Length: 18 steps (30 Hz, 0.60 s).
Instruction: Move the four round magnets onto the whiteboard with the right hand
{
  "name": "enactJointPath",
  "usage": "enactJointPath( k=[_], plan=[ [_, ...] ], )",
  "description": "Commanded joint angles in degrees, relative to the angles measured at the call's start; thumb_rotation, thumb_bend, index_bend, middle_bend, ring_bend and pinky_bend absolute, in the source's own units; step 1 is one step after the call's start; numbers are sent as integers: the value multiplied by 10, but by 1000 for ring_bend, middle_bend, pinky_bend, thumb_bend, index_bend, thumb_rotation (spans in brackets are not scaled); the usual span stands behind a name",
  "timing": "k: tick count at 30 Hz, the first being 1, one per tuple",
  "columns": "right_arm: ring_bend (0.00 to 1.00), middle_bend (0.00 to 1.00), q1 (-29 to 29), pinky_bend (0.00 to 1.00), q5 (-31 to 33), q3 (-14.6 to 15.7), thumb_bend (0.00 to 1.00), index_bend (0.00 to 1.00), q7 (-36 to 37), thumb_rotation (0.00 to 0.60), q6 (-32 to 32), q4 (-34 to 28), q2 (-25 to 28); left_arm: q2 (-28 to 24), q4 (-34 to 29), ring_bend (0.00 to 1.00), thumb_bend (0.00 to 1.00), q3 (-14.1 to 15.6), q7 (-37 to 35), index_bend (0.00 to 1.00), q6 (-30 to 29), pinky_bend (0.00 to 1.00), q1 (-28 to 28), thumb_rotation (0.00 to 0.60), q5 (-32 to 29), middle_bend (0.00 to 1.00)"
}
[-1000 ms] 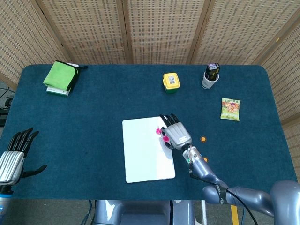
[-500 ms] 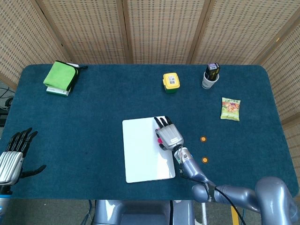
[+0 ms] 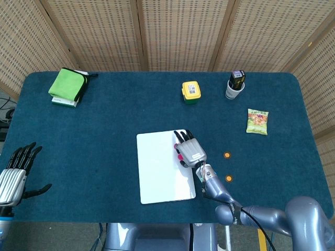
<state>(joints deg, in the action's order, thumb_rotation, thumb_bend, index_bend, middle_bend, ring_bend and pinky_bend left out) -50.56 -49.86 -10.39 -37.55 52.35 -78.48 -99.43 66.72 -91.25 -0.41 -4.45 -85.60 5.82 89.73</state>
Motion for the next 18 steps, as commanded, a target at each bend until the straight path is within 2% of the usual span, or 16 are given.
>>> enactJointPath(
  k=[1,18],
  plan=[
    [0,0,0,0,1,0,337,441,1,600,0,1,0,0,0,0,0,0,0,0,0,0,0,600,0,0],
    [0,0,-2,0,2,5,311,393,8,600,4,0,1,0,0,0,0,0,-1,0,-1,0,0,600,0,0]
  ],
)
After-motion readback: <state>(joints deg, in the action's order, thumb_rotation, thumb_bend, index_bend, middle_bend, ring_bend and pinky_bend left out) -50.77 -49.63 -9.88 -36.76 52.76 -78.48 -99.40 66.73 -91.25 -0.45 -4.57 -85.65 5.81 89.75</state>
